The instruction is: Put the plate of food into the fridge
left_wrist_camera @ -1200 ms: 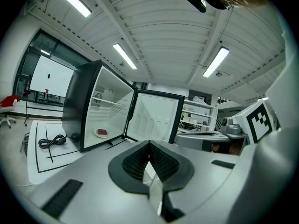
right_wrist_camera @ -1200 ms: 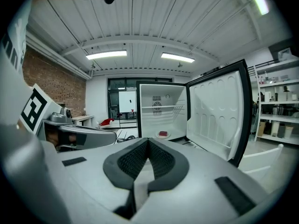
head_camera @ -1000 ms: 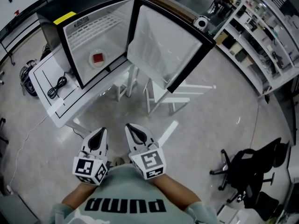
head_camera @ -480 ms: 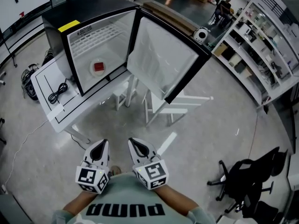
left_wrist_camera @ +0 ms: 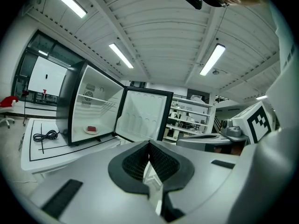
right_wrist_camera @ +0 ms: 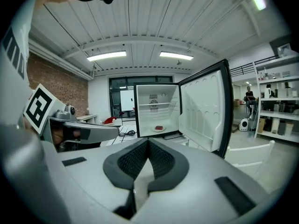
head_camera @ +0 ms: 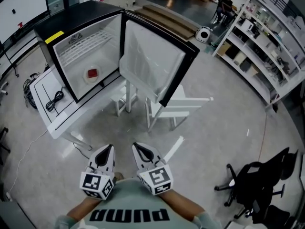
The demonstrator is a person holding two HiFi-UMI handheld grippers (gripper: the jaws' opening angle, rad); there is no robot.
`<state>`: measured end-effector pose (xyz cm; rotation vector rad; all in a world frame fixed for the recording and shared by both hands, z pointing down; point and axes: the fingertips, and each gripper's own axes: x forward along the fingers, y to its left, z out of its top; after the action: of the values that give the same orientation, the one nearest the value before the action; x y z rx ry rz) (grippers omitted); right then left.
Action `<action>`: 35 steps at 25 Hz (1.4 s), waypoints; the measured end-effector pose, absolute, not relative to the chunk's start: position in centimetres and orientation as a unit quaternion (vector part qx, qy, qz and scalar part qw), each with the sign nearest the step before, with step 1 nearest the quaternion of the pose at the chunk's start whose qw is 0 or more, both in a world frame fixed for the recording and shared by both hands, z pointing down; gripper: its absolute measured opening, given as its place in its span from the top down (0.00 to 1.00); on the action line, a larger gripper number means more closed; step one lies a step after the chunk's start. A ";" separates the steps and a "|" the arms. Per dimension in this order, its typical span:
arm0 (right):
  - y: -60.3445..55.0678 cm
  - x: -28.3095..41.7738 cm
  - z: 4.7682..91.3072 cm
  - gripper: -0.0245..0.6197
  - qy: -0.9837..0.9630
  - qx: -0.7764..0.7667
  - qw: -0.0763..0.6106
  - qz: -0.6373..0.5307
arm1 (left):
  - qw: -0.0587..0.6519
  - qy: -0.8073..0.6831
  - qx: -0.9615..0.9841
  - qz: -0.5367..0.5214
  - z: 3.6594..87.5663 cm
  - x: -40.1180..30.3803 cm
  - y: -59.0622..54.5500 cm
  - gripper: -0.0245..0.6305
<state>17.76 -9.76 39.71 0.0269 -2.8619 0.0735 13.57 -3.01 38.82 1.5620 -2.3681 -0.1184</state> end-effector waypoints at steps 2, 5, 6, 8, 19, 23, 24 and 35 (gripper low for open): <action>-10.3 18.2 39.8 0.95 -0.990 0.003 0.138 0.024 | 0.150 -0.827 0.540 -0.039 38.9 14.1 -3.6 0.96; -11.0 19.0 40.1 0.95 -0.990 -0.007 0.139 0.020 | 0.151 -0.831 0.533 -0.038 39.0 14.9 -4.3 0.96; -11.1 19.3 40.2 0.96 -0.990 -0.009 0.140 0.020 | 0.152 -0.832 0.531 -0.038 39.0 15.1 -4.5 0.96; -11.4 19.8 40.2 0.96 -0.989 -0.013 0.142 0.024 | 0.153 -0.834 0.530 -0.036 39.1 15.8 -4.9 0.96; -12.1 21.6 41.0 0.96 -0.988 -0.034 0.146 0.028 | 0.161 -0.838 0.520 -0.025 39.7 17.8 -5.8 0.96; -12.1 21.8 40.8 0.96 -0.989 -0.032 0.142 0.028 | 0.162 -0.839 0.518 -0.023 39.6 18.1 -5.7 0.96; -12.1 21.7 40.7 0.96 -0.989 -0.032 0.140 0.029 | 0.159 -0.840 0.518 -0.023 39.5 18.0 -5.7 0.96; -11.8 21.2 40.0 0.96 -0.992 -0.030 0.122 0.024 | 0.153 -0.839 0.521 -0.017 39.4 17.7 -5.3 0.96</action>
<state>21.16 -11.75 39.97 -0.0879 -2.8946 0.0693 17.71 -5.28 39.45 1.4954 -2.4077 -0.0497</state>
